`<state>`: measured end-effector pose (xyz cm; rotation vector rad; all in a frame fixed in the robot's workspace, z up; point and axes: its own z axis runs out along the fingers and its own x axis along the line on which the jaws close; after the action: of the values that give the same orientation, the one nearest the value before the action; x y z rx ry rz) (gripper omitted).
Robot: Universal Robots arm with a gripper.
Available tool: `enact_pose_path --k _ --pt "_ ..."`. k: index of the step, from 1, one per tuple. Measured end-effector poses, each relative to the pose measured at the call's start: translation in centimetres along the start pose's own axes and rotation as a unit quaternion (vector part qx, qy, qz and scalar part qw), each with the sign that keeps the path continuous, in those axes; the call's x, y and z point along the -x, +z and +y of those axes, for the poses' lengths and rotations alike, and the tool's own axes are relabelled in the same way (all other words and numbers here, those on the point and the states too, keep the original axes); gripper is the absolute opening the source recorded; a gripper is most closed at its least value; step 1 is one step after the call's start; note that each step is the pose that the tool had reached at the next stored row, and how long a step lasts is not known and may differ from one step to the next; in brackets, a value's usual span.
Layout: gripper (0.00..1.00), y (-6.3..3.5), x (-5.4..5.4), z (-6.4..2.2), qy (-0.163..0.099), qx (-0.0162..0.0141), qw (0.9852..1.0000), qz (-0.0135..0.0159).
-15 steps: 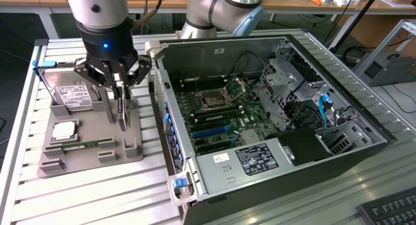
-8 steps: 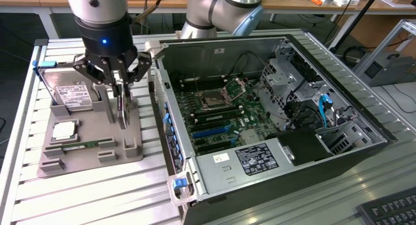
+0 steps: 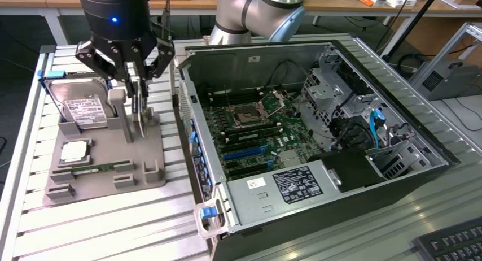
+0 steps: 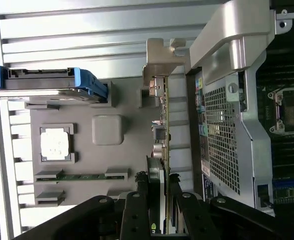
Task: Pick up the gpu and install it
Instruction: 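Pick up the gpu and move the gpu toward the slot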
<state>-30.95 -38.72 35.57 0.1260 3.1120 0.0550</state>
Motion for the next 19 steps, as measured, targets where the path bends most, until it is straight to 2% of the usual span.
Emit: enact_pose_path --k 4,5,6,13,19 --pt "0.27 -3.00 0.1 0.11 0.000 0.0000 1.0000 0.0000" --pt "0.27 -4.19 0.1 0.15 0.000 0.0000 1.0000 0.0000" --pt "0.27 -4.59 0.1 0.17 0.000 0.0000 1.0000 0.0000" --pt "0.27 -5.71 0.1 0.21 0.000 0.0000 1.0000 0.0000" --pt "0.27 -5.81 0.1 0.21 0.000 0.0000 1.0000 0.0000"
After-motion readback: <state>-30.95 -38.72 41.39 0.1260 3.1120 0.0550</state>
